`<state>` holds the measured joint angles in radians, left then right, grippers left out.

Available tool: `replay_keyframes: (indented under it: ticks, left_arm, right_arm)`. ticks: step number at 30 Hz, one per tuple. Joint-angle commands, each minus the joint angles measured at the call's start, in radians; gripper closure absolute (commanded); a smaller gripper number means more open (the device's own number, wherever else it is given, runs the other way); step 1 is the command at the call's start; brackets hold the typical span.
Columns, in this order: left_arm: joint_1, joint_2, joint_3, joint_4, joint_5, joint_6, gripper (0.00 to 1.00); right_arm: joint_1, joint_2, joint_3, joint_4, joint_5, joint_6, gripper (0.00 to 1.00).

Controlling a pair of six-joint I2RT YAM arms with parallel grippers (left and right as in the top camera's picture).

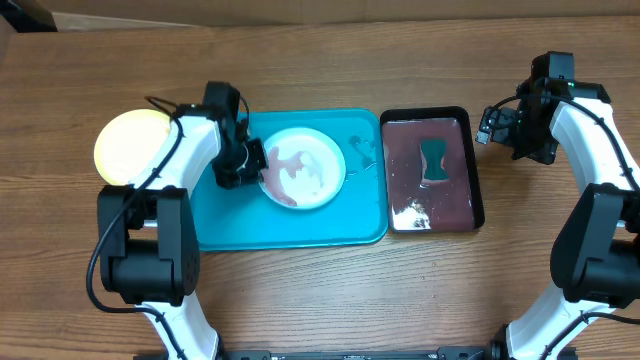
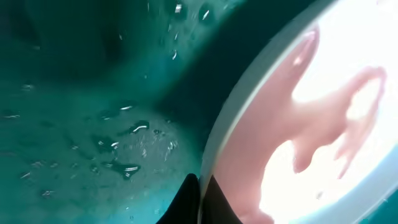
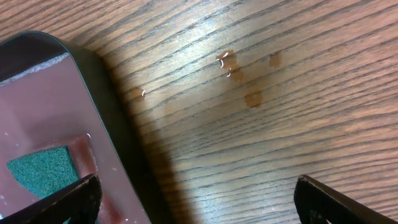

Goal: Clean dirty plates on tray and stack at the side
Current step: 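Lift the plate with the left gripper and tilt it up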

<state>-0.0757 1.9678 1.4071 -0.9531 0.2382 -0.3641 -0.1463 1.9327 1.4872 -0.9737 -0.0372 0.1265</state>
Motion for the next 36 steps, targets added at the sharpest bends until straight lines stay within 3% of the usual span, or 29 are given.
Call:
replay_keyframes:
  ticks: [1,11,18,36]
  left_arm:
    - [-0.003,-0.001,0.105,-0.042,-0.013,0.020,0.96]
    - [-0.039,-0.001,0.291,-0.145,-0.016,0.020,0.96]
    - [-0.097,-0.001,0.404,-0.183,-0.101,0.008,0.96]
    - [-0.380,-0.001,0.428,-0.025,-0.396,-0.091,0.96]
  right_arm:
    - [-0.001,-0.023,0.012,0.003,0.002,0.005,0.00]
    - [-0.001,-0.023,0.012,0.003,0.002,0.004,0.00]
    - [-0.001,-0.023,0.012,0.003,0.002,0.005,0.00]
    - [-0.001,-0.023,0.012,0.003,0.002,0.005,0.00]
